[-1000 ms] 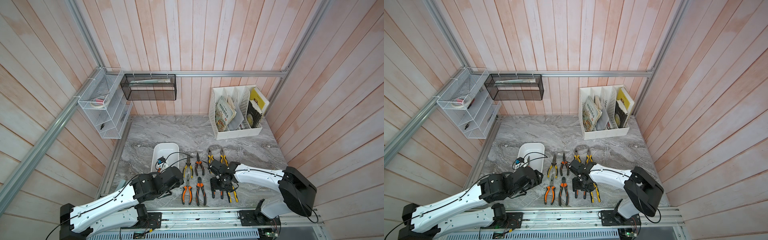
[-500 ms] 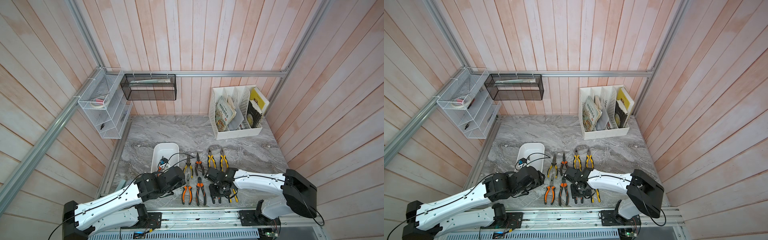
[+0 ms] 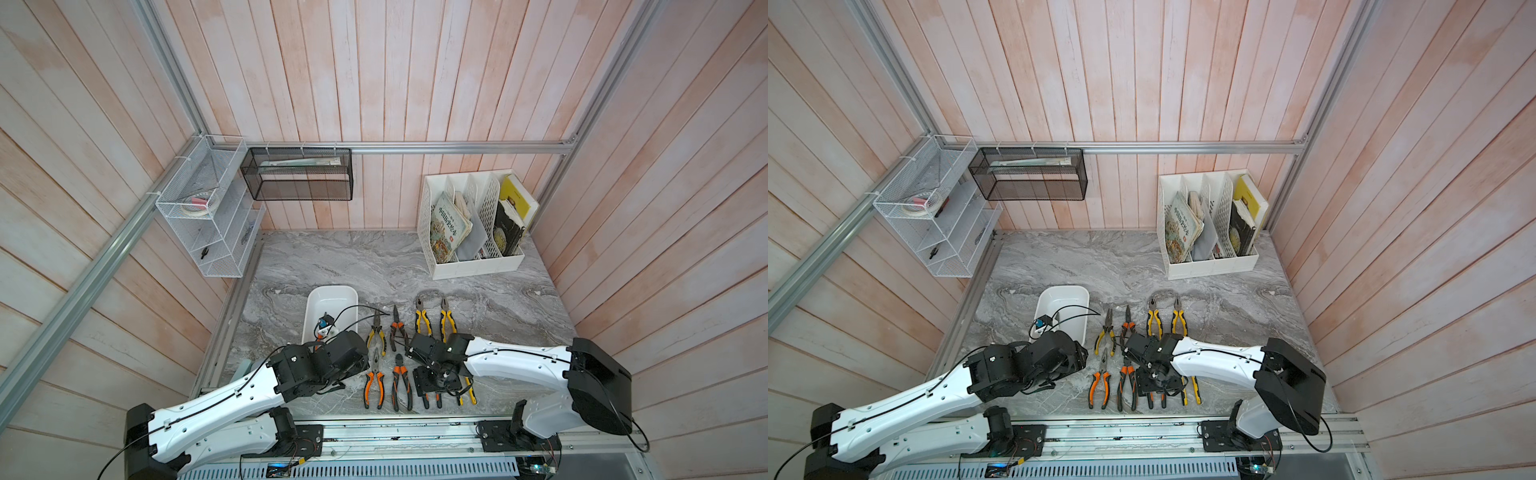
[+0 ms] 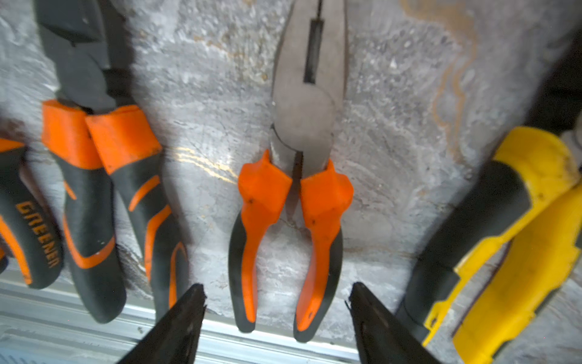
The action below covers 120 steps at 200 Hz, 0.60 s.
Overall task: Take the pliers out of the storage box
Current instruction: Place the pliers at the center of the board.
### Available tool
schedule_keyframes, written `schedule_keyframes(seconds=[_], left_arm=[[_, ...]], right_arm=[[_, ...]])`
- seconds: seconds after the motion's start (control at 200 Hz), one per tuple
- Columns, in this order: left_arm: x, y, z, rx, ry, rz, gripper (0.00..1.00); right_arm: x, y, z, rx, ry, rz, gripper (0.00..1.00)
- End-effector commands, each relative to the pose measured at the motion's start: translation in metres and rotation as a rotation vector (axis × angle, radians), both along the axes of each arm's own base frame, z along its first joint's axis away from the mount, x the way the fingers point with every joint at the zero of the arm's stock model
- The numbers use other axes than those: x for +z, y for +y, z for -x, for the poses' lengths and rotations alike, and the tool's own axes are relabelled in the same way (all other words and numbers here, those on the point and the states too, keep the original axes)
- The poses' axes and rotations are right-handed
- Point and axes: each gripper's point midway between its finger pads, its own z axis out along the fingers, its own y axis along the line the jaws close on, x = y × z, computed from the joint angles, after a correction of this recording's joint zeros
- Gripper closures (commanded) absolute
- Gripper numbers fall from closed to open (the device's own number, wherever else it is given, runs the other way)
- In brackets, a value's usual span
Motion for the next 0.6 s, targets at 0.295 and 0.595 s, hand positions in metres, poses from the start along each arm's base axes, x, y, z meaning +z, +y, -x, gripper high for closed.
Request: schedule_keyframes(seconds=[0.295,0.595], left_arm=[[0.000,0.017,0.003,-0.033,0.034,-0.039,0.22],[-0.011,0.026,-0.002,-0.006,0.075,-0.062,0.22]], right_arm=[[-0.011,-0.007,-0.020,-0.058,0.009,0.046,0.24],[-0.021,-0.017,-0.013,-0.076,0.026,0.064,0.45]])
